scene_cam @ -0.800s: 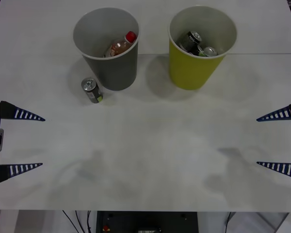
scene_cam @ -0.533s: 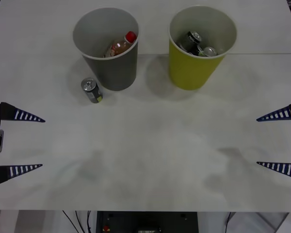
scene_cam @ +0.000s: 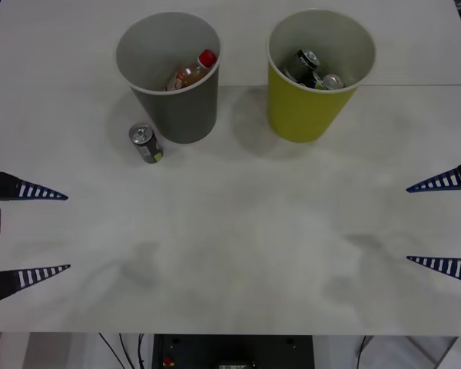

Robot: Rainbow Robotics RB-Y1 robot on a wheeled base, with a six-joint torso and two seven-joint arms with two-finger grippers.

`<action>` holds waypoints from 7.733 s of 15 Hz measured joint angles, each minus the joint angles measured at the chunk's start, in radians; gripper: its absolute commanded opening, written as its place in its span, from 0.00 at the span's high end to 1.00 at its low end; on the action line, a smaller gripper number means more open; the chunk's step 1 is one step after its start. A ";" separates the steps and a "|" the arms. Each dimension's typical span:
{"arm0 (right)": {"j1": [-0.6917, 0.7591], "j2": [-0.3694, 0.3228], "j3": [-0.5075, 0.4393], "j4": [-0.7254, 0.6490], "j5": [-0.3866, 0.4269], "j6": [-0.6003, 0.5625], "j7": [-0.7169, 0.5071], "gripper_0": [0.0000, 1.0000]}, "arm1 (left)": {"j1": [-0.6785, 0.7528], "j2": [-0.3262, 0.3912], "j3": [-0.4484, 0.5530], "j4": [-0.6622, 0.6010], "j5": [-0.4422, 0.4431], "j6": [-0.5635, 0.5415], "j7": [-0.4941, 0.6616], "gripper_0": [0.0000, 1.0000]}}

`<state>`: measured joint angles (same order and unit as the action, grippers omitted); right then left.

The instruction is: Put the can into the green bin and the plastic bottle into the gray bin

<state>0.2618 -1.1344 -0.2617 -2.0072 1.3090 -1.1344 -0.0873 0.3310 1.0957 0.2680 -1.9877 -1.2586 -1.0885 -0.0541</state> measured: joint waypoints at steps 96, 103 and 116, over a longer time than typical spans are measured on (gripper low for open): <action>0.000 0.000 0.000 0.000 0.000 0.000 0.000 0.00 | -0.475 -0.673 -0.345 0.656 0.202 0.566 -0.228 1.00; 0.000 0.000 0.000 0.000 0.000 0.000 0.000 0.00 | -0.319 -0.547 -0.337 0.268 -0.273 0.490 0.356 1.00; 0.000 0.000 0.000 0.000 0.000 0.000 0.000 0.00 | -0.450 -0.417 -0.239 -0.303 -0.764 -0.078 1.259 1.00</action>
<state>0.2618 -1.1345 -0.2618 -2.0072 1.3090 -1.1345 -0.0873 -0.1195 0.6791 0.0288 -2.2907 -2.0223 -1.1660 1.2053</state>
